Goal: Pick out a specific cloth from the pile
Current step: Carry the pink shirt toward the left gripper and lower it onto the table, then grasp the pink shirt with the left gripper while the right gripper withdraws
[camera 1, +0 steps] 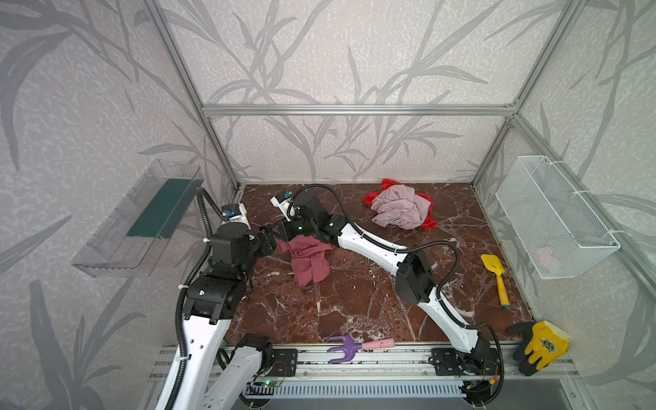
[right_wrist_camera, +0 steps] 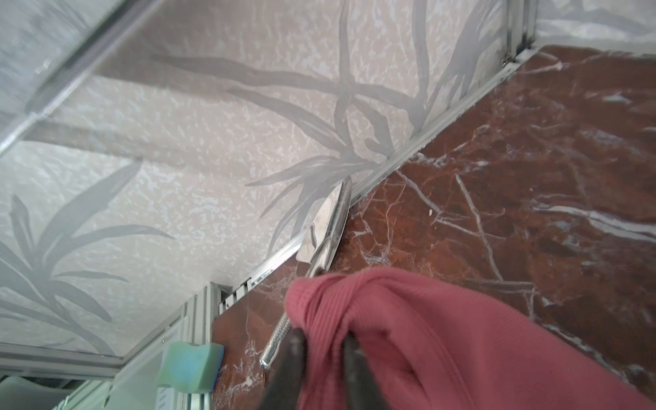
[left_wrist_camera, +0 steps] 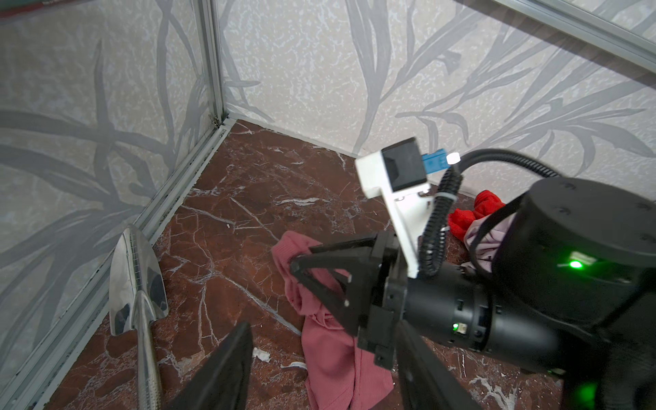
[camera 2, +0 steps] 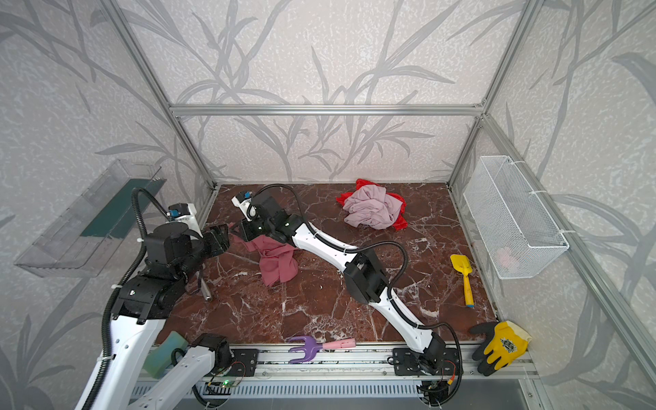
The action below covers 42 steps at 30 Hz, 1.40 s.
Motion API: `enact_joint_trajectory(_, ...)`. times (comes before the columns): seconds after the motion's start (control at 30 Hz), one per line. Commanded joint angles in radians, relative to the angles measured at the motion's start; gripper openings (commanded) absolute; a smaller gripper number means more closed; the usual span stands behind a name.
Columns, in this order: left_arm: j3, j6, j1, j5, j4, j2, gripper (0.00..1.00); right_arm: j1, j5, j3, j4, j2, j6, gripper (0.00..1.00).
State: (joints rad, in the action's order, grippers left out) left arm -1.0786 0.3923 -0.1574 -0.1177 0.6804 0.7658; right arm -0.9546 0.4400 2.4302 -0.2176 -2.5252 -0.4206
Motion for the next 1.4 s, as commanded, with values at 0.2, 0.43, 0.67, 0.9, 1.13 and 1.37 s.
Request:
enact_joint_trajectory(0.2, -0.006, -0.021, -0.005, 0.121, -0.007, 0.038, 0.62, 0.023, -0.082, -0.361, 0.175, 0.236, 0.002, 0.67)
enact_joint_trajectory(0.43, 0.120, 0.031, -0.071, 0.201, -0.088, 0.084, 0.60, 0.127, -0.114, -0.940, 0.432, 0.578, -0.073, 0.66)
enact_joint_trajectory(0.67, 0.260, 0.075, -0.223, 0.152, -0.170, 0.183, 0.51, 0.247, -0.195, -1.425, 0.443, 0.944, -0.035, 0.64)
enact_joint_trajectory(0.9, 0.420, 0.169, -0.289, 0.143, -0.345, 0.282, 0.52, 0.290, -0.305, -1.674, 0.371, 1.251, 0.006, 0.65)
enact_joint_trajectory(1.13, 0.455, 0.167, -0.340, 0.093, -0.439, 0.441, 0.53, 0.311, -0.334, -1.778, 0.329, 1.433, 0.017, 0.65)
enact_joint_trajectory(1.37, 0.418, 0.155, -0.347, 0.094, -0.492, 0.627, 0.50, 0.319, -0.384, -1.835, 0.312, 1.532, 0.017, 0.65)
